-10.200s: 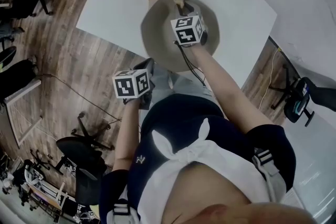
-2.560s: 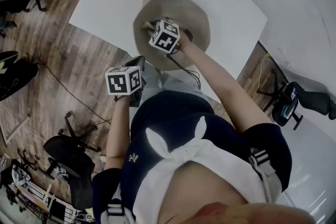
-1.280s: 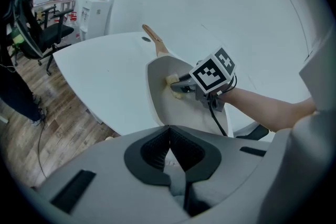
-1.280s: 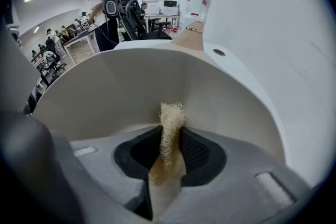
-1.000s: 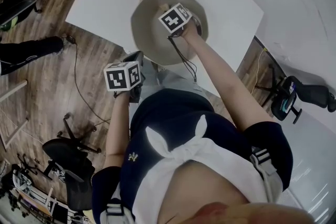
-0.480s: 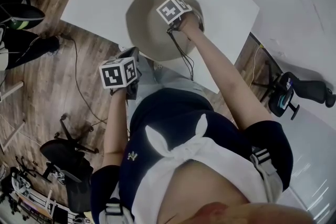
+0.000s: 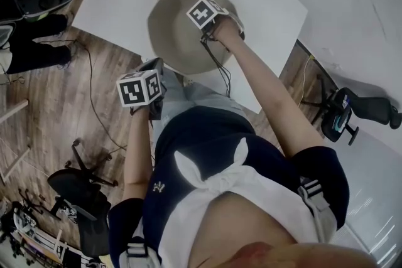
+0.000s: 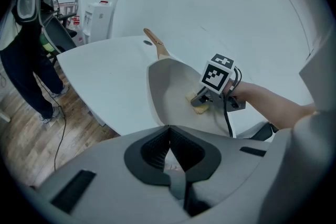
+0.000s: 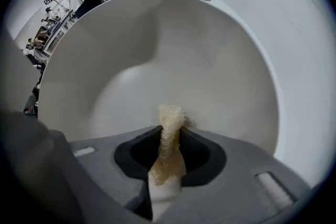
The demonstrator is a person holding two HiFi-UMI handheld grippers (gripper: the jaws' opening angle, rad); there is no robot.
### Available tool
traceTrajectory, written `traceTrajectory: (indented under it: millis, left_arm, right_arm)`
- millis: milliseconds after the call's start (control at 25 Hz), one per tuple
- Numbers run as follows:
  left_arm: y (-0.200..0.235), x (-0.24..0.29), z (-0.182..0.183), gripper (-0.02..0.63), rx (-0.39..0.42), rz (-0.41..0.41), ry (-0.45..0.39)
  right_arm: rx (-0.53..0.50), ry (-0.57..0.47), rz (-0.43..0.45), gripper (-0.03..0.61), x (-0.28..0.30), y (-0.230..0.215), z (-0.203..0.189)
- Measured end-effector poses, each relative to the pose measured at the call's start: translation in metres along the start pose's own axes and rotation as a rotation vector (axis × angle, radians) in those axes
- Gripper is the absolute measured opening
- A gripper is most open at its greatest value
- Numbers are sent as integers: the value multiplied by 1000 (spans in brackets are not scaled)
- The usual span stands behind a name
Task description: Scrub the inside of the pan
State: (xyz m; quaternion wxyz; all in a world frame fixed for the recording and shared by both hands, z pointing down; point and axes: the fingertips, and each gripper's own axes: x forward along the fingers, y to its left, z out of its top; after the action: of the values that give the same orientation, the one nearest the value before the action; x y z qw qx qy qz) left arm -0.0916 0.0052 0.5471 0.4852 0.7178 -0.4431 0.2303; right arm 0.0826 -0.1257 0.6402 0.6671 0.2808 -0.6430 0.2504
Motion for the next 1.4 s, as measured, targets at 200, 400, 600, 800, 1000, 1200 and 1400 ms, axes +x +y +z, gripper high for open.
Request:
traceTrajectory:
  millis: [200, 400, 600, 800, 1000, 1200, 1400]
  left_arm:
    - [1, 0, 0, 5, -1, 10, -2]
    - [-1, -1, -1, 5, 6, 29, 7]
    - [-1, -2, -1, 5, 9, 40, 8]
    - [0, -1, 0, 5, 7, 44, 7]
    - [-1, -1, 0, 5, 7, 43, 8]
    - [1, -1, -2, 5, 7, 41, 5]
    - [1, 0, -1, 5, 4, 41, 4]
  right_arm:
    - [26, 43, 50, 97, 1, 8, -14]
    - [23, 115, 105, 97, 0, 23, -30]
    - [-37, 171, 145, 97, 0, 41, -40]
    - [-72, 177, 212, 97, 8, 62, -43]
    - [-84, 171, 257, 97, 4, 73, -42]
    - [-88, 168, 252, 97, 3, 76, -43]
    - [-149, 114, 255, 97, 2, 77, -41]
